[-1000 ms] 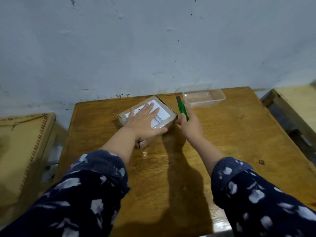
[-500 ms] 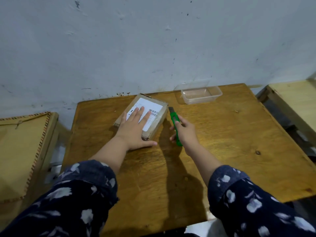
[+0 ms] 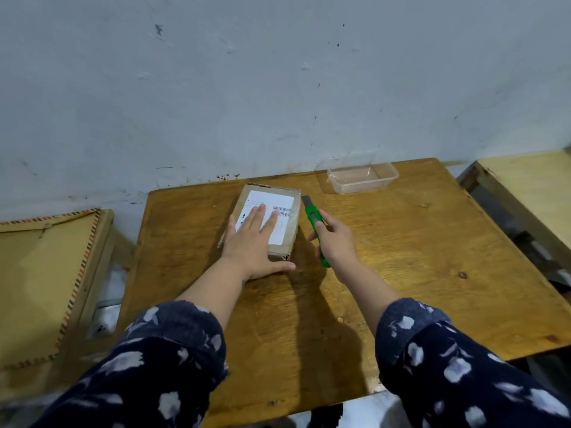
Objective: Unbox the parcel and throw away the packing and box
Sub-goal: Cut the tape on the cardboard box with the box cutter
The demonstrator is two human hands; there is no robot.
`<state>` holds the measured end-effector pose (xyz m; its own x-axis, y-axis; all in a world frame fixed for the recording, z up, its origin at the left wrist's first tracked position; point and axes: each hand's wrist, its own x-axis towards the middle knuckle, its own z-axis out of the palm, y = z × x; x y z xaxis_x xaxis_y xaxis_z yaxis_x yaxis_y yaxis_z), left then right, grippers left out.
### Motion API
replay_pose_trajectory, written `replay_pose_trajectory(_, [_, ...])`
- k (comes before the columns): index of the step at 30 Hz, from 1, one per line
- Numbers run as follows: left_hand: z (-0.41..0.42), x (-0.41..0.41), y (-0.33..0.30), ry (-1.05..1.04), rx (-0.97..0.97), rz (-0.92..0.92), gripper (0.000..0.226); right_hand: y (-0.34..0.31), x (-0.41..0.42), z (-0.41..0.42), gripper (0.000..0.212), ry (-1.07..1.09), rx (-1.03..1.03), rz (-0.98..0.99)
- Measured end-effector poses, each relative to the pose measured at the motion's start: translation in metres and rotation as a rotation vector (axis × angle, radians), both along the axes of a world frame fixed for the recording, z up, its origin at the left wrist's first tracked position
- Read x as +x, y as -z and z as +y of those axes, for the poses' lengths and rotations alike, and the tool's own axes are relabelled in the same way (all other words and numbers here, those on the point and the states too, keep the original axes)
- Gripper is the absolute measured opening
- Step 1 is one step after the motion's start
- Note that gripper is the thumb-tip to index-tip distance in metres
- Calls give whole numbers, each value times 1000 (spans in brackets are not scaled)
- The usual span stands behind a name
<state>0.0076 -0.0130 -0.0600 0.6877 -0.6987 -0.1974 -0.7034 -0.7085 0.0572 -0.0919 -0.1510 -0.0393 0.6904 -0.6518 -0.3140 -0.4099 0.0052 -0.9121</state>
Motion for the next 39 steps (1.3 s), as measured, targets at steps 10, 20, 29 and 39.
replay_pose_trajectory(10, [6, 10, -1, 114, -12, 8, 112, 0, 2, -15, 44, -108, -77, 153])
replay_pose_trajectory(20, [2, 5, 6, 86, -43, -38, 111, 4, -7, -9, 41, -127, -277, 195])
replay_pose_trajectory(29, [3, -5, 9, 55, -79, -61, 111, 2, -24, -9, 40, -145, -115, 148])
replay_pose_trajectory(39, [1, -4, 9, 47, -72, -64, 113, 18, -56, 12, 38, -227, -204, 152])
